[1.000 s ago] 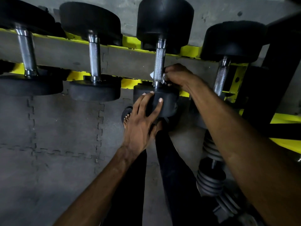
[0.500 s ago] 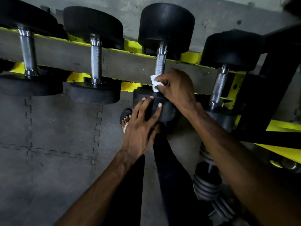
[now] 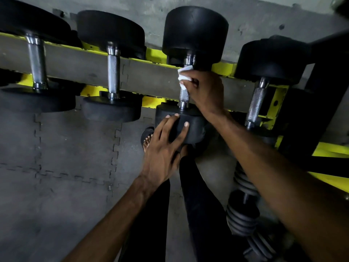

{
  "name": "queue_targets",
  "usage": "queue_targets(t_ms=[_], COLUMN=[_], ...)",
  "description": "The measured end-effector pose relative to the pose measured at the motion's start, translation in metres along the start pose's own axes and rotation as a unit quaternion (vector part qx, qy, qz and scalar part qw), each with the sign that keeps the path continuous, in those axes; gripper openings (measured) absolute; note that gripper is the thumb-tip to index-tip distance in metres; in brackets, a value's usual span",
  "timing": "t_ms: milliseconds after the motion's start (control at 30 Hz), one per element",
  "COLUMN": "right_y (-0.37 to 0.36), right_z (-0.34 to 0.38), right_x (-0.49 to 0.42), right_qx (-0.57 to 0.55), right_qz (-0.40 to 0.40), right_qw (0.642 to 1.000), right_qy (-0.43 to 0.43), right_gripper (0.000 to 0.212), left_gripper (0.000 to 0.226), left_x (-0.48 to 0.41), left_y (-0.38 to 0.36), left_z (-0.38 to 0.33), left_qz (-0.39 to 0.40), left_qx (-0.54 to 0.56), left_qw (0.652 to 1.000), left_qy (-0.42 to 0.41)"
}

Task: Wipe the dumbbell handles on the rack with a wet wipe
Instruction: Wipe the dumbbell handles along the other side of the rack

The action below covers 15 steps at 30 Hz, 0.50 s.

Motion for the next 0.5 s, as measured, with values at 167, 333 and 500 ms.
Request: queue_targets(t_ms=[167, 333, 500], right_y=[-0.008, -0.017, -0.033], right_z=[-0.002, 0.0, -0.013], right_x=[-0.003, -0.02, -0.036], right_qx=[-0.207, -0.371, -0.308], right_qz=[-0.118, -0.197, -0.104], right_qw=[0.955, 0.852, 0.846], right_qy=[-0.175, -0.312, -0.423], right_gripper=[0.025, 0.021, 0.02], left_gripper=[0.067, 0.065, 0.069], left_x=[0.0, 0.0, 0.002], left_y=[0.001, 0.0, -0.002], left_z=[-0.001, -0.002, 0.003], left_qz=[-0.004, -0.019, -0.019], left_qx=[-0.002, 0.006, 0.011], left_qw=[1.0, 1.0, 1.0], left_qy=[-0.003, 0.002, -0.007])
Point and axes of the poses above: each hand's wrist, its own x-axis away from the middle knuckle, its own y-axis out of the back of the hand, z = x × y, the point moved 2 cm from there along -x, towards the middle knuckle, and after that the axes turned 6 degrees about x, right-handed, at the moved point
